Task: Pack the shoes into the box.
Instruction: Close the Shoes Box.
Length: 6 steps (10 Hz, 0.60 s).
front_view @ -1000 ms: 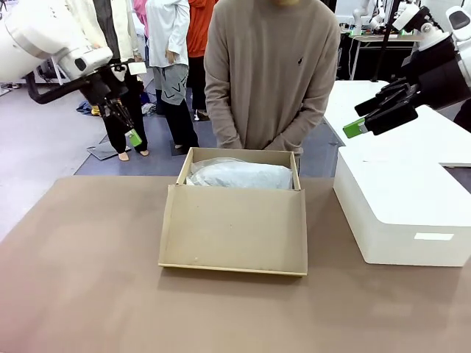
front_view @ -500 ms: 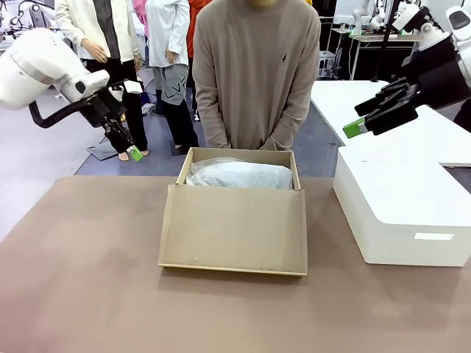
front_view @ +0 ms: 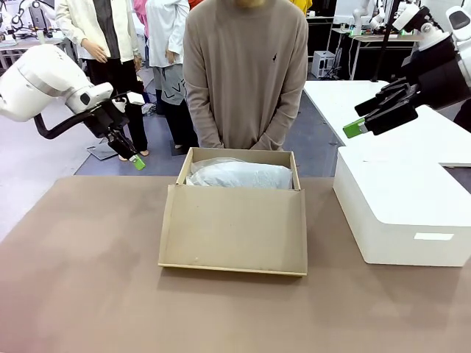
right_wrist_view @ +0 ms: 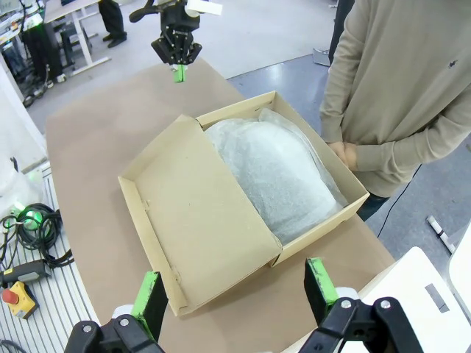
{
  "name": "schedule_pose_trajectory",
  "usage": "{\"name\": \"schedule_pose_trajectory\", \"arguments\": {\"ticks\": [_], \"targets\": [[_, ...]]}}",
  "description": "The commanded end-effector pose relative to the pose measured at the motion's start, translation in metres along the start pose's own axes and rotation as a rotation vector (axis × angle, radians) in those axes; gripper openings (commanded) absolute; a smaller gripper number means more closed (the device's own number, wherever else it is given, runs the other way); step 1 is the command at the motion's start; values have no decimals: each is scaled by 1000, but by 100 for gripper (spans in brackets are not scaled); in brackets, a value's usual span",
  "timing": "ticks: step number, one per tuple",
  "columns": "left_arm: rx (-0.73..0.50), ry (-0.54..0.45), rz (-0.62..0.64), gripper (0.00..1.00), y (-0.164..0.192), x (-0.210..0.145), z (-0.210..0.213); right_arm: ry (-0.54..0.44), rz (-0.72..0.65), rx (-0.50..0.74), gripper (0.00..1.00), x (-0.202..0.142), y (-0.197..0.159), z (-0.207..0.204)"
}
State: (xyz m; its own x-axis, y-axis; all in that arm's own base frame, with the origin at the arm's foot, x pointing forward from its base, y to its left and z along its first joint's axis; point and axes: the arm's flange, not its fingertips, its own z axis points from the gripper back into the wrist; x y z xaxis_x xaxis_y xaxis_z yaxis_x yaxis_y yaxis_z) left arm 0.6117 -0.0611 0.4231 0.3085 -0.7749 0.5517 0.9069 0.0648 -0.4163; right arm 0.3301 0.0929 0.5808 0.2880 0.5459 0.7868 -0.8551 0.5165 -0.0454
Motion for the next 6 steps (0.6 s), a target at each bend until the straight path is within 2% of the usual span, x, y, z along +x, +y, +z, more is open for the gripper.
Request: {"name": "schedule_pose_trajectory", "arguments": {"ticks": [1,6], "targets": [[4,-1,-4,0,-2,2,2,-18,11,12,100,0,-2,0],[-24,-4,17,0,7,-1,-2,-18,11,12,100,0,-2,0]]}}
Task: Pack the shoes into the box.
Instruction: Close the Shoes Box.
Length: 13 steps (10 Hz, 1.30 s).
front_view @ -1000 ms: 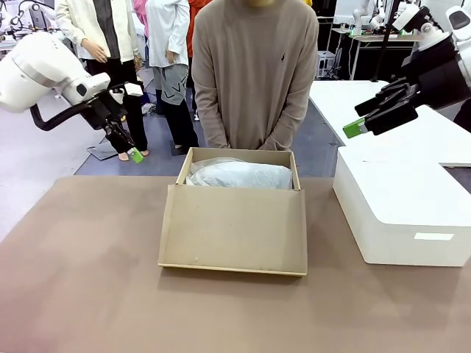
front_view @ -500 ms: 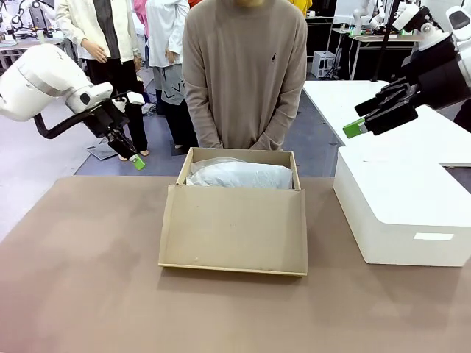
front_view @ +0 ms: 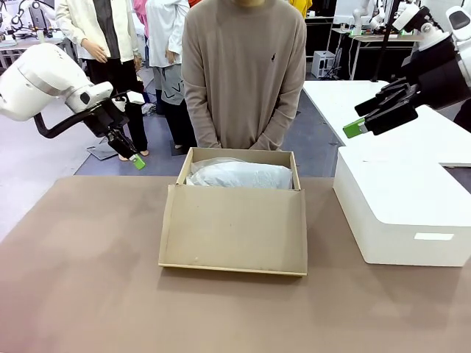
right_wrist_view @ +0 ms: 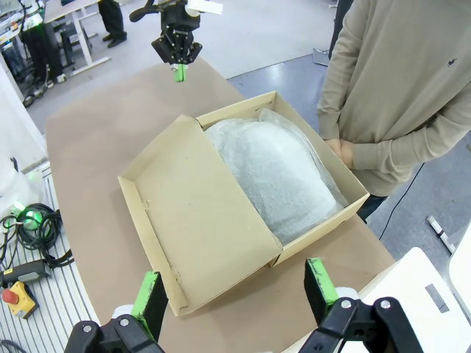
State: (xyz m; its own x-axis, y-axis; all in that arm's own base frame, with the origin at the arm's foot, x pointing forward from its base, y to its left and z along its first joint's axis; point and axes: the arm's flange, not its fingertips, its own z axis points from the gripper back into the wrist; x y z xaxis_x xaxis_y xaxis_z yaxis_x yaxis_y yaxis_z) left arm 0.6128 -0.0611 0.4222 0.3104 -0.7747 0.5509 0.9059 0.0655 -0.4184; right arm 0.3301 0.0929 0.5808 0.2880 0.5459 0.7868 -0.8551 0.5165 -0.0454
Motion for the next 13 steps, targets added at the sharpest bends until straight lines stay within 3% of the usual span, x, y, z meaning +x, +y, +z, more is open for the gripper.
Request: {"name": "schedule_pose_trajectory", "arguments": {"ticks": [1,7,13], "targets": [[-41,-20,28,0,11,-6,-10,-18,11,12,100,0,-2,0],[-119,-63,76,0,29,-28,-61,-18,11,12,100,0,-2,0],[-224,-44,92,0,42,-40,-106,-18,11,12,100,0,-2,0]]}}
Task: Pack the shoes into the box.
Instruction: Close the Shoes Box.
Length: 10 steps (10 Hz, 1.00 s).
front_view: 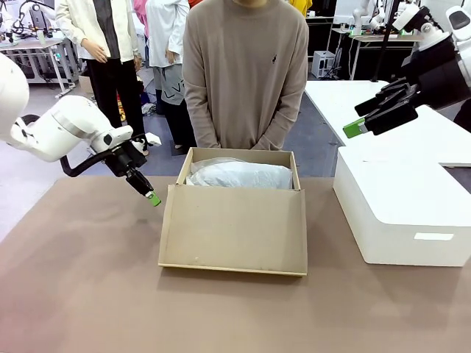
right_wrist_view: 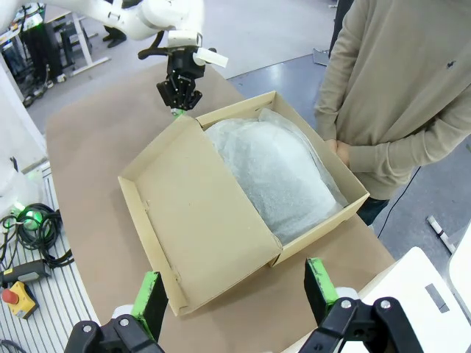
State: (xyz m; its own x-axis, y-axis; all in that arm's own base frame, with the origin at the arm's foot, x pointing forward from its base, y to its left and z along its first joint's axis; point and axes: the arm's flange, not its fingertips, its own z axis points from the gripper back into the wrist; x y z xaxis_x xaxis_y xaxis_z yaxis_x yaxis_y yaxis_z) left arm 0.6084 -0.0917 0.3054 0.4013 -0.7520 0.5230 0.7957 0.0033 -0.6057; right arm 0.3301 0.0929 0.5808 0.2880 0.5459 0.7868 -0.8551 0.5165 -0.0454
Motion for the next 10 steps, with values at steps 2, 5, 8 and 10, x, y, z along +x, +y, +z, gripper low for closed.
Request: {"name": "schedule_pose_trajectory", "arguments": {"ticks": [2,5,8,10], "targets": [[-41,-11,-5,0,4,1,-13,-18,11,12,100,0,-2,0],[-81,-5,-15,0,7,1,-26,-18,11,12,100,0,-2,0],[-114,-6,-24,0,9,1,-40,-18,11,12,100,0,-2,0],[-132,-13,-32,0,10,1,-47,-18,11,12,100,0,-2,0]]}}
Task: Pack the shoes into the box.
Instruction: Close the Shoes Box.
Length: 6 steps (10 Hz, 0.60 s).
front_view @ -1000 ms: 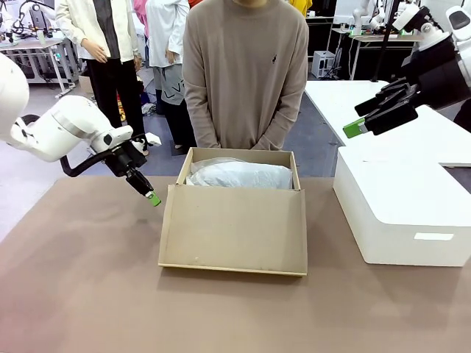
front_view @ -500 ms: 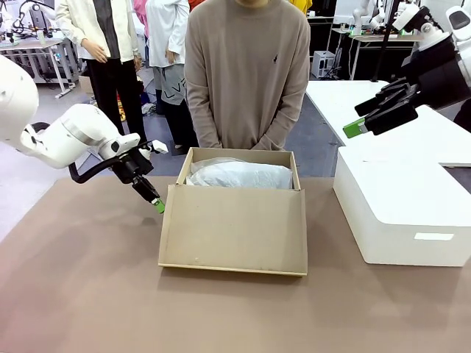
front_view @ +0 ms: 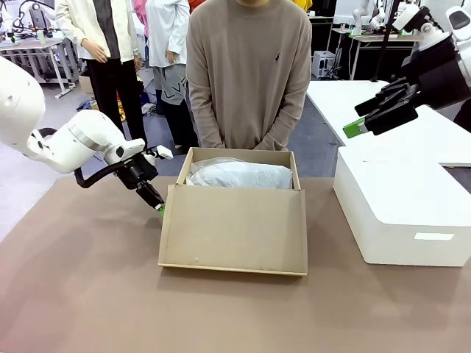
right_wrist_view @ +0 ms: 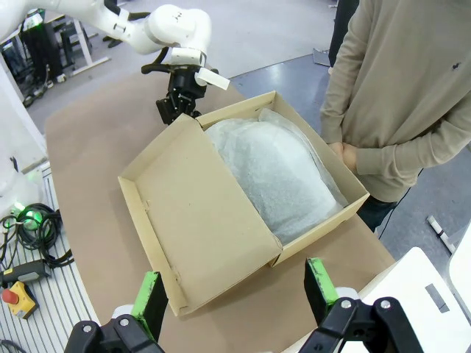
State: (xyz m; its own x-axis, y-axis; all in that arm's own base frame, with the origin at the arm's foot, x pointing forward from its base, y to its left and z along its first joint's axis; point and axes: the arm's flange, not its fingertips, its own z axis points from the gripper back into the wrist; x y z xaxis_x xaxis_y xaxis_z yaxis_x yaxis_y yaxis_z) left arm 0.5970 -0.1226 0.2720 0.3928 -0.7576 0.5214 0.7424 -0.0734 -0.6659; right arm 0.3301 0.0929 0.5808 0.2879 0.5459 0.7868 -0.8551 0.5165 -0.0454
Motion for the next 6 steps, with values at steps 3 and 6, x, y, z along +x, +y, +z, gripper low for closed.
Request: {"name": "schedule_pose_trajectory", "arguments": {"ticks": [3,6], "targets": [[-61,-26,-44,0,0,3,-16,-18,11,12,100,0,-2,0],[-102,-46,-58,0,0,6,-25,-18,11,12,100,0,-2,0]]}}
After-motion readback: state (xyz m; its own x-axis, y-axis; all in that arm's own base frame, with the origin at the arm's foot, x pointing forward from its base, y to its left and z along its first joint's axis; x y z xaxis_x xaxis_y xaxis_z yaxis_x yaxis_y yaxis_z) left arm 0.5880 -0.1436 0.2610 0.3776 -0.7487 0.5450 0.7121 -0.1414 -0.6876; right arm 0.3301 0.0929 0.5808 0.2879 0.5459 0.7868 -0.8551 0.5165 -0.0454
